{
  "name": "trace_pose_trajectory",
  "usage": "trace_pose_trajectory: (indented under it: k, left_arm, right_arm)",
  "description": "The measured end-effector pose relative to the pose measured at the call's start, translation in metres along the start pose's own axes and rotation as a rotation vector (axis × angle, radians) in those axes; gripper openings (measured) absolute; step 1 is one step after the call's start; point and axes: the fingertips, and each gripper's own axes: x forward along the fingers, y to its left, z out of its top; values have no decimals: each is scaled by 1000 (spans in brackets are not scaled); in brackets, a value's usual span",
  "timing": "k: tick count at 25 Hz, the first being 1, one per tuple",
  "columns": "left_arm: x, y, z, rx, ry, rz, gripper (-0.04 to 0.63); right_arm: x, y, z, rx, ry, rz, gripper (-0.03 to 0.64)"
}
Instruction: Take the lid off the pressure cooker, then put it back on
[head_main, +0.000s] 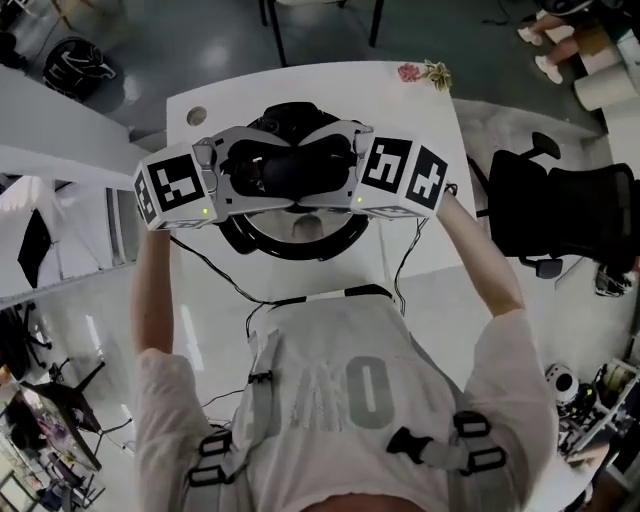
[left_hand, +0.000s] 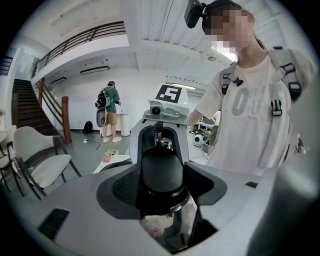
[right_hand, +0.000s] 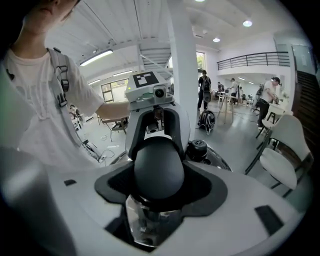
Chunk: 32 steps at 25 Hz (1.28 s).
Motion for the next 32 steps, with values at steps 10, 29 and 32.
trace_pose_trajectory:
  k: [10,29,32]
  left_arm:
    - [0,-3,1,13,6,-34,278]
    - [-4,2,-14,-18,79,104,276]
    - [-4,1,-15,-10,70,116,276]
  right_arm:
    - [-3,3,2,0,-6,-23,287]
    - [-3,1,1,-30,-45,-14,285]
    - [-4,2,1,-28,-52,-15,285]
